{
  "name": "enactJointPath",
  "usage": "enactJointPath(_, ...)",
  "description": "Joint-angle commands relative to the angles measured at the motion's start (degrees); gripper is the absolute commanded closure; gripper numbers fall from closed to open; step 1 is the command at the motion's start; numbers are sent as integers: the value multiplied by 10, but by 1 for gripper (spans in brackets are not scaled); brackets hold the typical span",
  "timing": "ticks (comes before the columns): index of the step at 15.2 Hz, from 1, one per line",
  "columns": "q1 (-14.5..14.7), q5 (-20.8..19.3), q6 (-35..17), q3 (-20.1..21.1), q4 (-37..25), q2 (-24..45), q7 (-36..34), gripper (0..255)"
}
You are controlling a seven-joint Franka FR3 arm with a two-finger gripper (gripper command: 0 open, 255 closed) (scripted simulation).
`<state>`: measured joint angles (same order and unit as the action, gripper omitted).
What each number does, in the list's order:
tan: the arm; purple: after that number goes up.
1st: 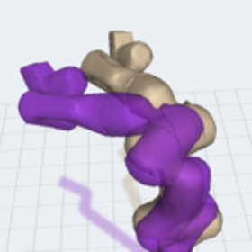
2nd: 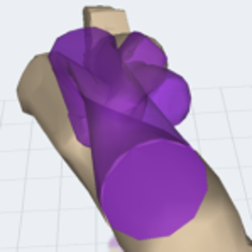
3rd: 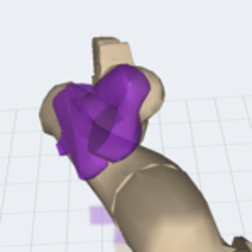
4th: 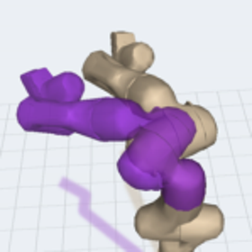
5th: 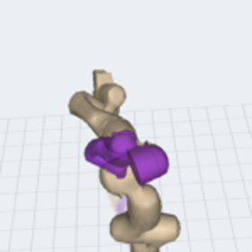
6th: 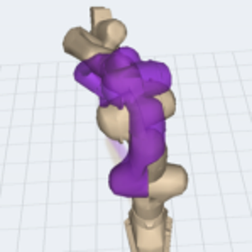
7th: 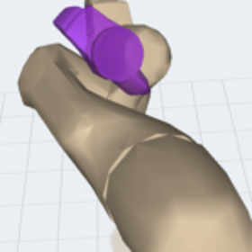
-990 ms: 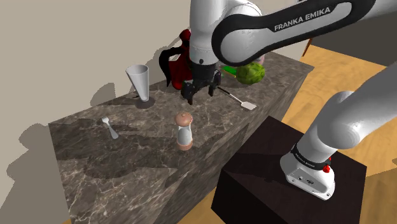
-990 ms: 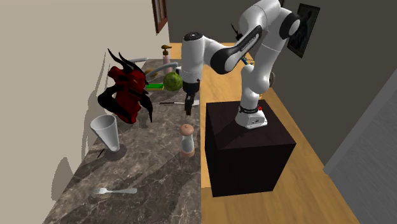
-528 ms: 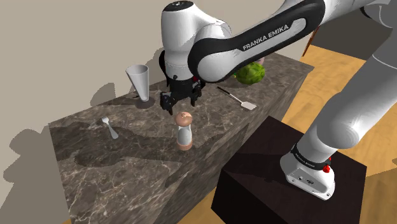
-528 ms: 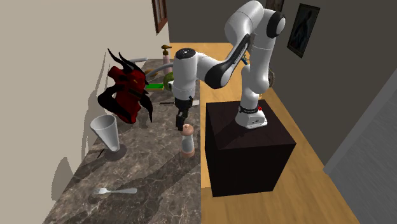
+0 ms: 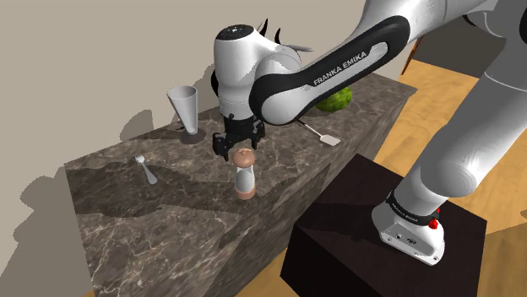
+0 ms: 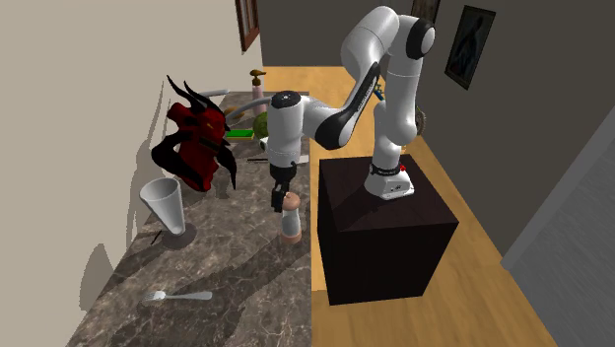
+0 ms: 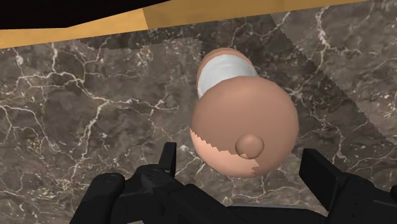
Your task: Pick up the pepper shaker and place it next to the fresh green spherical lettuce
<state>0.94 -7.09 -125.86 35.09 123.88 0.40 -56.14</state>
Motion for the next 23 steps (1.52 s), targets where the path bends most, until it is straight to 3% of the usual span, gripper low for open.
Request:
enactJointPath(1,0,-2,-3,0,1,2,-1,0)
enactJointPath(6,0,-2,-3,0,1,2,-1,0)
enactJointPath(7,0,-2,-3,0,1,2,-1,255)
enactJointPath(16,0,-2,-3,0,1,2,-1,255)
enactJointPath(23,-1,21,48,-2,-29,-25,18,255)
